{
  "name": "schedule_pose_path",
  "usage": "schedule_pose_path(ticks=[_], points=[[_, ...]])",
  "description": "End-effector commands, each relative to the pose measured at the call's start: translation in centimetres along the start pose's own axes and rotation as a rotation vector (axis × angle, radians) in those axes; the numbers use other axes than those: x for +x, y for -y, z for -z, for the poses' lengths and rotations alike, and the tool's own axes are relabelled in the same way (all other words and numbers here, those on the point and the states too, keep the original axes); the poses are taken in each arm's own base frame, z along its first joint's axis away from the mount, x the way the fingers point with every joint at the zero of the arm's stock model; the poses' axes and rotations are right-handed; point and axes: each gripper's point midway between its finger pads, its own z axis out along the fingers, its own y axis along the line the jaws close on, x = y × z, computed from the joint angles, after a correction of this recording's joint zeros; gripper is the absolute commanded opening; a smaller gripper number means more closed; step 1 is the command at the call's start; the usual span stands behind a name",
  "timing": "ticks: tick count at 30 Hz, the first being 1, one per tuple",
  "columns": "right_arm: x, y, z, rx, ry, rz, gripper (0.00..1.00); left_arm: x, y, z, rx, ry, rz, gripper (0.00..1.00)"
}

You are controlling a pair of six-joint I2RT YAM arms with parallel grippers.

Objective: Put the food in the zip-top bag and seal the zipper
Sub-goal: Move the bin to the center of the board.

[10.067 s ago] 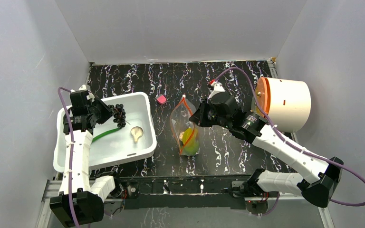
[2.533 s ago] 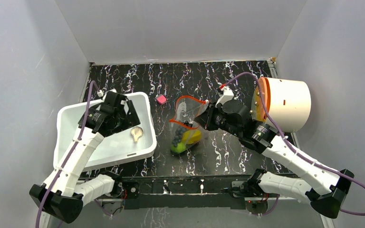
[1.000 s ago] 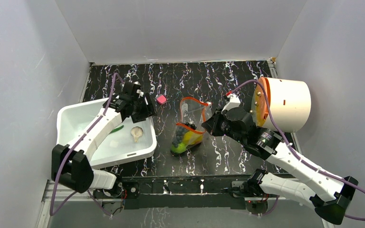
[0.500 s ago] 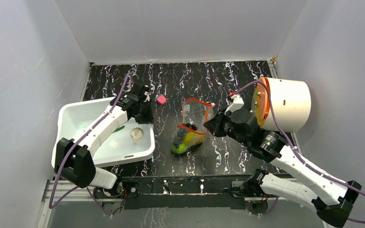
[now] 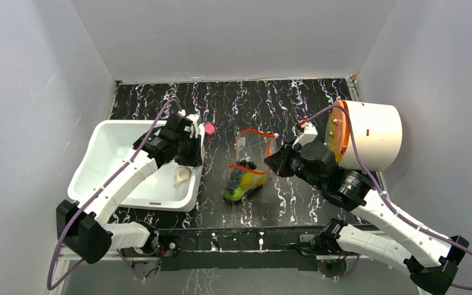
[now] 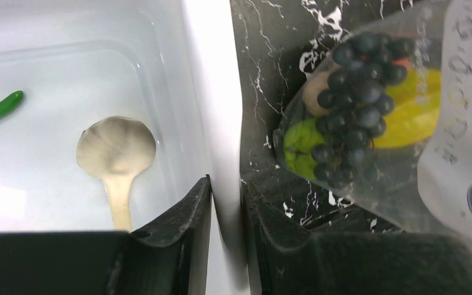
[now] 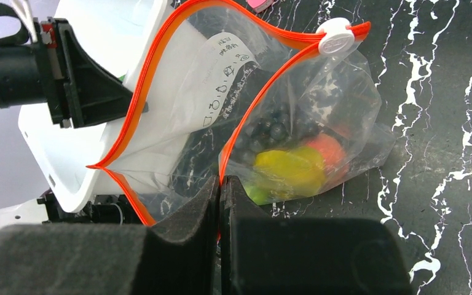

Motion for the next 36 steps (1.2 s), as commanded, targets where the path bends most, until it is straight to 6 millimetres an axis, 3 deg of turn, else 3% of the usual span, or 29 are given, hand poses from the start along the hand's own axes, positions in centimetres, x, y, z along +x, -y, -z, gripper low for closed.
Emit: schedule_pose_path(ticks=[1, 9, 17, 22, 32, 36], points=[[-1.5, -0.6, 0.2, -0.019, 0.068, -0.013, 0.0, -0.4, 2.3, 1.9, 0.137, 0.073, -0.184, 0.0], [-1.4, 0.2, 0.4, 0.008, 0.08, -0.006, 0.0, 2.5, 3.3, 2.1, 0.226, -0.015, -0.302, 0.0], [-1.3, 0.6, 0.3, 0.021, 0.081, 0.009, 0.0, 4.8, 2.2, 3.0, 0.224, -0.062, -0.395, 0.0], [-1.7, 0.7, 0.3, 0.03, 0.094, 0.018, 0.0, 4.6, 2.0, 3.9, 0.237, -0.044, -0.494, 0.0], [-2.6, 1.0, 0.7, 0.052, 0.122, 0.065, 0.0, 4.8, 0.1, 2.9, 0.163, -0.13, -0.619, 0.02], [-2.8, 1.1, 1.1, 0.053, 0.135, 0.066, 0.0, 4.8, -0.6, 2.6, 0.129, -0.162, -0.648, 0.1]])
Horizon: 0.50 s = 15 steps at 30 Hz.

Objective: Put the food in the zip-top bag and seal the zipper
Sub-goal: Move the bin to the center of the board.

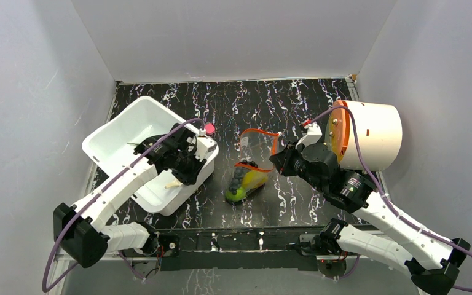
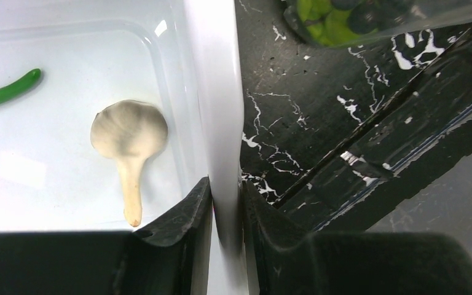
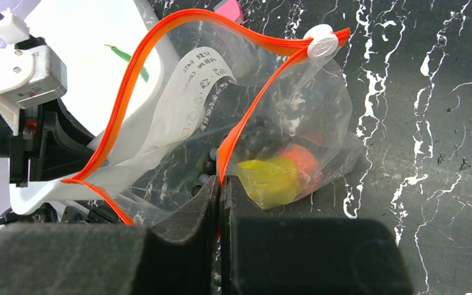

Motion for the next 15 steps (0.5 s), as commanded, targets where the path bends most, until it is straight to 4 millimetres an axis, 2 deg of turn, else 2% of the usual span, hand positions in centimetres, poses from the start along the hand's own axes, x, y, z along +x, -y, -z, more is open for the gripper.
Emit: schedule_pose_path(ticks=[1, 10, 15], points=[[-2.2, -0.5, 0.9, -0.017, 0.084, 0.006, 0.0, -1.0, -0.5, 1.0, -0.022, 0.017, -0.097, 0.13], [-2.9, -0.9, 1.4, -0.028, 0.097, 0.004, 0.0, -1.3, -0.5, 1.9, -0.043, 0.057, -0.072, 0.47], [-3.1, -1.1, 1.6, -0.038, 0.099, -0.004, 0.0, -2.8, -0.5, 3.2, -0.075, 0.147, 0.022, 0.56]])
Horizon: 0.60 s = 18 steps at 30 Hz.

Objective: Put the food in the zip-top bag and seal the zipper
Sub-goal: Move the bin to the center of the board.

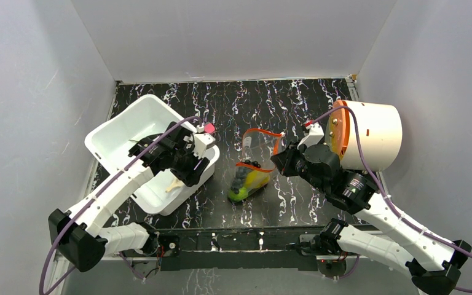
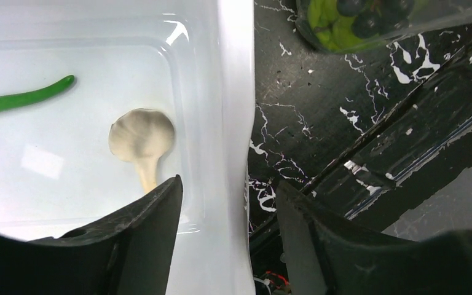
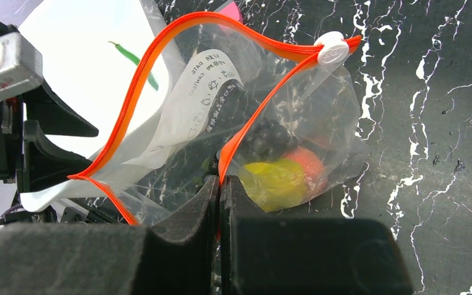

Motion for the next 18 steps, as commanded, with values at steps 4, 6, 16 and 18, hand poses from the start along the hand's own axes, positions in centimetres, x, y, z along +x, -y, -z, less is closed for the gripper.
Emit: schedule_pose_path(ticks=[4, 6, 16, 18], points=[[-2.8, -1.5, 1.1, -0.048, 0.082, -0.025, 0.0, -4.8, -2.5, 4.4, -0.21, 0.261, 0.261, 0.62], [-2.6, -1.5, 1.1, -0.05, 0.078, -0.031, 0.0, -5.3, -4.1, 5.3, -0.312, 0.278, 0.361, 0.69], [-2.1, -1.8, 0.9, -0.067, 0.055, -0.043, 0.0, -6.6, -9.1, 6.1, -0.591, 0.263, 0.609, 0.98], [-2.0, -1.7, 0.9, -0.066, 0.056, -0.047, 0.0, -6.8, -10.1, 5.7, -0.594, 0.286, 0.673, 0.98]])
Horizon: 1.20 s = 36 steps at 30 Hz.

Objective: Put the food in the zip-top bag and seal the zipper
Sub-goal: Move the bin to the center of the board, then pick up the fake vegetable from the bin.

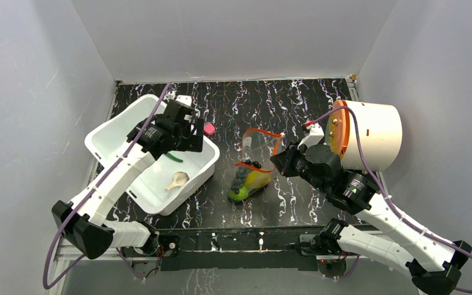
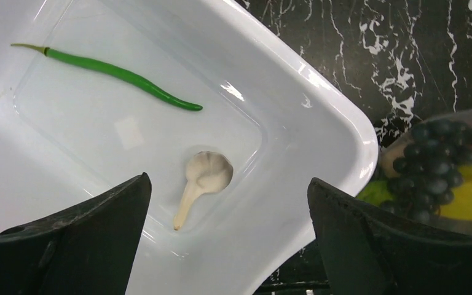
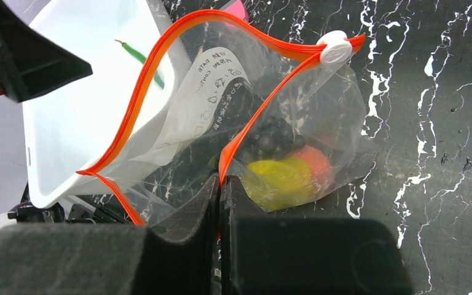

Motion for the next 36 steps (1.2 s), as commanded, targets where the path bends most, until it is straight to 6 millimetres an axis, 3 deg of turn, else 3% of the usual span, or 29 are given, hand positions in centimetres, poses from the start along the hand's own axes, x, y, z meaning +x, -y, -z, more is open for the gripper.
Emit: schedule_pose_path(ticks=[1, 5, 9, 17, 20, 22, 29, 36], points=[[-2.0, -1.4, 0.8, -0.052, 0.063, -0.035, 0.0, -1.4, -2.7, -1.3, -0.113, 0.048, 0.187, 0.98], [-1.9, -1.7, 0.6, -0.06, 0.057, -0.046, 0.0, -2.5, -5.1, -2.9, -0.119, 0.079, 0.381, 0.97], [-1.9, -1.8, 0.3, -0.058, 0.053, -0.044, 0.0, -2.9, -8.0, -4.1, -0.248, 0.114, 0.517, 0.85], [-2.0, -2.1, -0.1, -0.059, 0.04, -0.036, 0.0, 0.0, -12.7, -8.9, -0.385, 0.025, 0.824, 0.61], [-2.1, -2.0, 0.0, -0.052, 0.042, -0.043, 0.0, 1.0, -13.8, -10.1, -0.453, 0.014, 0.898, 0.44], [-2.0, -2.0, 0.1, -0.05, 0.043, -0.048, 0.0, 1.8, -14.6, -10.7, -0.51, 0.011, 0.932, 0.37], [-2.1, -1.9, -0.2, -0.032, 0.038, -0.059, 0.0, 4.4, -16.0, -13.5, -0.569, -0.061, 1.032, 0.39], [-1.9, -1.9, -0.3, -0.027, 0.028, -0.061, 0.0, 5.2, -16.5, -16.4, -0.579, -0.091, 1.024, 0.37]])
